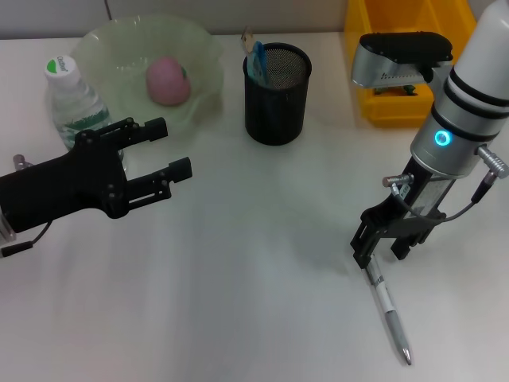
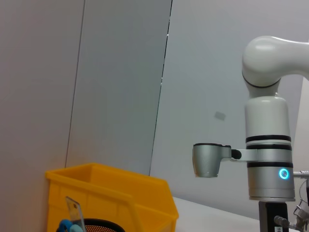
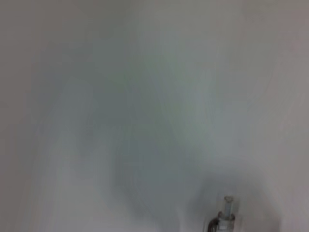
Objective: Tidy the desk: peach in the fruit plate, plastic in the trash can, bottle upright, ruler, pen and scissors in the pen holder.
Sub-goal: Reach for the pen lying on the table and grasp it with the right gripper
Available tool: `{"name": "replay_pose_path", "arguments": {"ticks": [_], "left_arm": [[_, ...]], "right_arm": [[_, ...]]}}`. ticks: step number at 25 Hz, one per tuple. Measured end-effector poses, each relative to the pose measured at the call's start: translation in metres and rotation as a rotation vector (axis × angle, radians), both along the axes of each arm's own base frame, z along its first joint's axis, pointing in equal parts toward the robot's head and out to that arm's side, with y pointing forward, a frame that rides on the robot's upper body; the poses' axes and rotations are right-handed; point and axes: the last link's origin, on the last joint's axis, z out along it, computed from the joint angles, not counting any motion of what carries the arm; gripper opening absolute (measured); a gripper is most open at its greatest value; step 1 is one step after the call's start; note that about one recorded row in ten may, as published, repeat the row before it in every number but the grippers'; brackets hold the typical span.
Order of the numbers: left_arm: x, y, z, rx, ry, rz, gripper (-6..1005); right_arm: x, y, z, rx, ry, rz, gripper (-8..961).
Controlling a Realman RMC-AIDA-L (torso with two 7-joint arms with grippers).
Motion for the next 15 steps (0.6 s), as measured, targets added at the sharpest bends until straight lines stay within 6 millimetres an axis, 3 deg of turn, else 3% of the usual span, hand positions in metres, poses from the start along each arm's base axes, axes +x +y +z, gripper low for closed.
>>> {"name": "replay_pose_path", "arguments": {"ticks": [15], "left_arm": [[0.0021, 0.0040, -0.0019, 0.004, -0.004, 0.002, 724]], "right_arm": [[-0.0005, 0.0000, -0.0027, -0.005, 0.009, 0.009, 470]]}}
